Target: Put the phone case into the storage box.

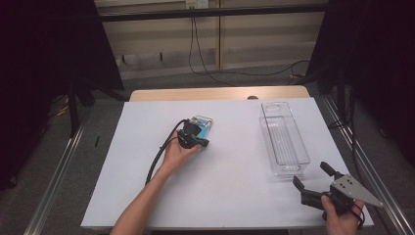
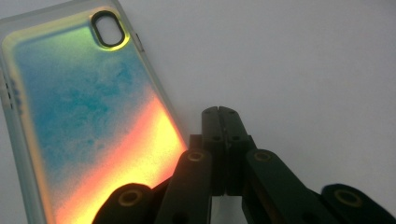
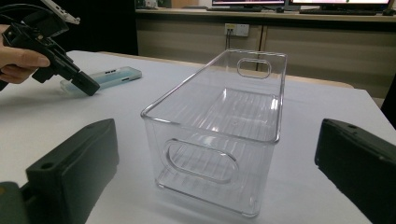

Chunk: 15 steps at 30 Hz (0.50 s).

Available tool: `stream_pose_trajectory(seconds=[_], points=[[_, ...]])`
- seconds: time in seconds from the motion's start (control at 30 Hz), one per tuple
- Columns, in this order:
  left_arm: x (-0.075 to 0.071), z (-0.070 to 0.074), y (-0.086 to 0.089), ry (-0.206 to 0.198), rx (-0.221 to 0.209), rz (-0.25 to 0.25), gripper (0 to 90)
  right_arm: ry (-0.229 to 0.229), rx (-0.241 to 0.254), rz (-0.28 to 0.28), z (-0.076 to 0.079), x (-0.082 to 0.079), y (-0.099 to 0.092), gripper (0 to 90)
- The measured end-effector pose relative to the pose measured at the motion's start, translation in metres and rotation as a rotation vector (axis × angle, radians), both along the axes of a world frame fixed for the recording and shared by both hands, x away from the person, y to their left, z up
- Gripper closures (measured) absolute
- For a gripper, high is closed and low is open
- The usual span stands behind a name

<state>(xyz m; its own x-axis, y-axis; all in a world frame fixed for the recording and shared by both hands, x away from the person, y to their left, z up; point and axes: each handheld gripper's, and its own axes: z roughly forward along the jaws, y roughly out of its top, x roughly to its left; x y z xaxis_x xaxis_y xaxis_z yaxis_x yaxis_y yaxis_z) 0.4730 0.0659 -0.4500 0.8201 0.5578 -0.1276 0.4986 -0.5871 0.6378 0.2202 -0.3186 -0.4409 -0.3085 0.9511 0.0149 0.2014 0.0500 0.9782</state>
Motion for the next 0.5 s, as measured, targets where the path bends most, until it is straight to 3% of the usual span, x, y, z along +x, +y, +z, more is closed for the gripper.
stream_pose_trajectory(seconds=[0.5], points=[[-0.0019, 0.0012, 0.0034, 0.001, 0.013, -0.004, 90.0, 0.0, -0.002, 0.002, 0.0, -0.0005, 0.0, 0.0]])
